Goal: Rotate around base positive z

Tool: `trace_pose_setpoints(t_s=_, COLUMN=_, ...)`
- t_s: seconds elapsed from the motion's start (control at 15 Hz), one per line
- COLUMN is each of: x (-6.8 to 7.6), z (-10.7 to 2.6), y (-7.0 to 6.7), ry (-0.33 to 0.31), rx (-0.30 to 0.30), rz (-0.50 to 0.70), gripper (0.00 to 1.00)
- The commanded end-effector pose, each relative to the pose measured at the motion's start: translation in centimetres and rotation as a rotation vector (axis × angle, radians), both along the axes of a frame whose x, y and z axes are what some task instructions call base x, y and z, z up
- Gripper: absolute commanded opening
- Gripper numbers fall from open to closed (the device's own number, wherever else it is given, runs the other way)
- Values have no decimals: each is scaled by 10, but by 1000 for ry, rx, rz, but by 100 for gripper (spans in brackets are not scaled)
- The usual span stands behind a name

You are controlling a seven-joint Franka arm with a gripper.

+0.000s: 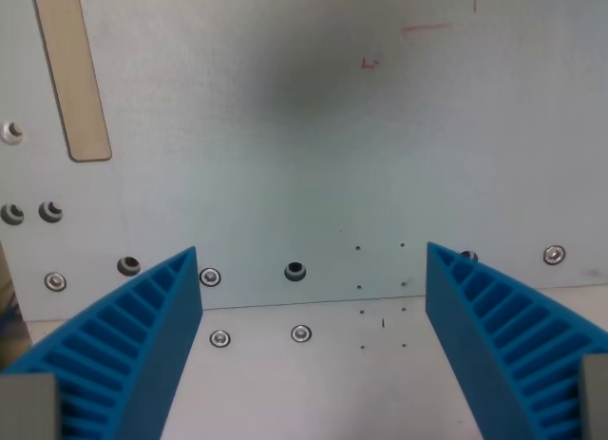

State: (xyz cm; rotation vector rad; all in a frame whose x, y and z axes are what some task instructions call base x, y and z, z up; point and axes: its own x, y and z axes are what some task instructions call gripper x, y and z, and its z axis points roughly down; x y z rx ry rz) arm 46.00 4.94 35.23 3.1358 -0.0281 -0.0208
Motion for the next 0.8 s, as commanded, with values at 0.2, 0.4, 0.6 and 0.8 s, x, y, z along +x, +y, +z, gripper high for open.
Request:
trace_pose_setpoints(t_s=0.2, x=0, z=3, y=0, ry=-6, rx=-3, rz=188, gripper=100)
trace_pose_setpoints(t_s=0.4, x=0, z=3, y=0, ry=-6, rx=-3, rz=228, gripper=100)
trace_pose_setpoints(t_s=0.6, x=0, z=3, y=0, ry=-6, rx=-3, rz=268, gripper=100)
trace_pose_setpoints(t_s=0.8, x=0, z=3, y=0, ry=-6, rx=-3, rz=308, gripper=100)
